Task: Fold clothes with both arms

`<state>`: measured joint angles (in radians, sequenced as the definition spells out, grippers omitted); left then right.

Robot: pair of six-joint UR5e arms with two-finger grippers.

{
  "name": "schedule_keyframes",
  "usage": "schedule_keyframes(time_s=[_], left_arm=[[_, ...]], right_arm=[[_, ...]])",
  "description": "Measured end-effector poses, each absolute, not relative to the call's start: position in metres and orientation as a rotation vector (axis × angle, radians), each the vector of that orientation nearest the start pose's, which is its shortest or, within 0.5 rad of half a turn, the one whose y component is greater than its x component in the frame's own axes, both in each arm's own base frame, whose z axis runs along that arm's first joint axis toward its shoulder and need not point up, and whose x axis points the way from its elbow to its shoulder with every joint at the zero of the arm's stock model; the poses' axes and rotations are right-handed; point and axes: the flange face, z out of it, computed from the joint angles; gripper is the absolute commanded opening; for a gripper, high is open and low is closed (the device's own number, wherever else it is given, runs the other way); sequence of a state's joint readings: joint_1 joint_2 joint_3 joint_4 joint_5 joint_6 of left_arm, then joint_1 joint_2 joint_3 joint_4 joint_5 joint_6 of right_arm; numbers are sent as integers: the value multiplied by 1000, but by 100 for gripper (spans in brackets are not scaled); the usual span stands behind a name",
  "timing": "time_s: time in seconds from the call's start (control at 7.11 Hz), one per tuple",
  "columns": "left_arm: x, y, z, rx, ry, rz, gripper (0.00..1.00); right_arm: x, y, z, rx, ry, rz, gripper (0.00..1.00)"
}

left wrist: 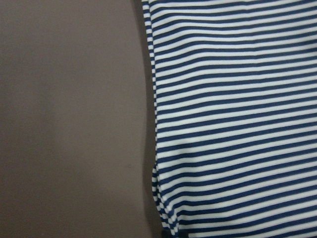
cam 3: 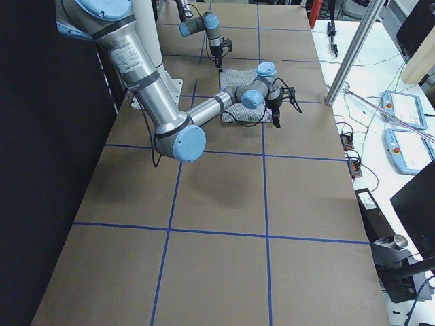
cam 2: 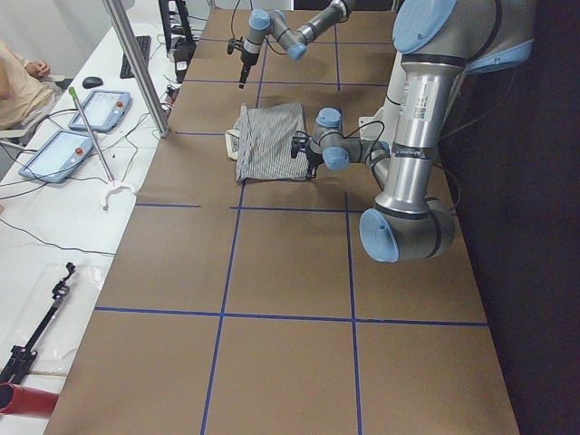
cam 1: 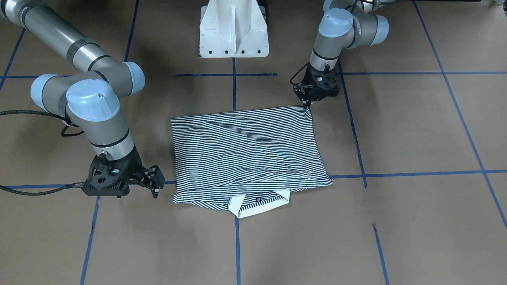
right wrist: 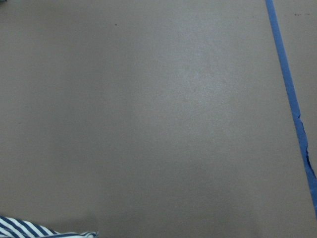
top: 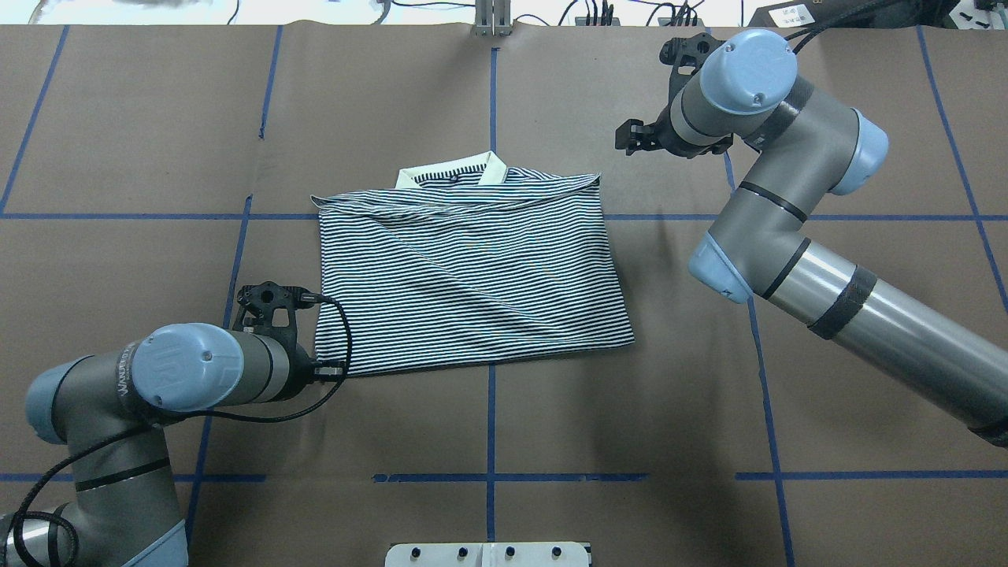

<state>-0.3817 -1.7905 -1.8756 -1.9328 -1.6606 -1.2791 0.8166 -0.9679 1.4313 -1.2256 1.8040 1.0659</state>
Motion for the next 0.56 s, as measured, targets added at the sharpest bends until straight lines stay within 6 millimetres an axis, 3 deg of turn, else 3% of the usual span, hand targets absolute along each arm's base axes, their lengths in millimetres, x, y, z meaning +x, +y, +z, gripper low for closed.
schedule_keyframes(time_s=[0.28, 0.56], left_arm=[[475, -339, 367, 252, 851, -9, 0], [442, -398, 385, 351, 776, 31, 0]], right_arm=[[-420, -608, 333, 319, -772, 200, 100], [-421, -608, 333, 318, -771, 198, 100]])
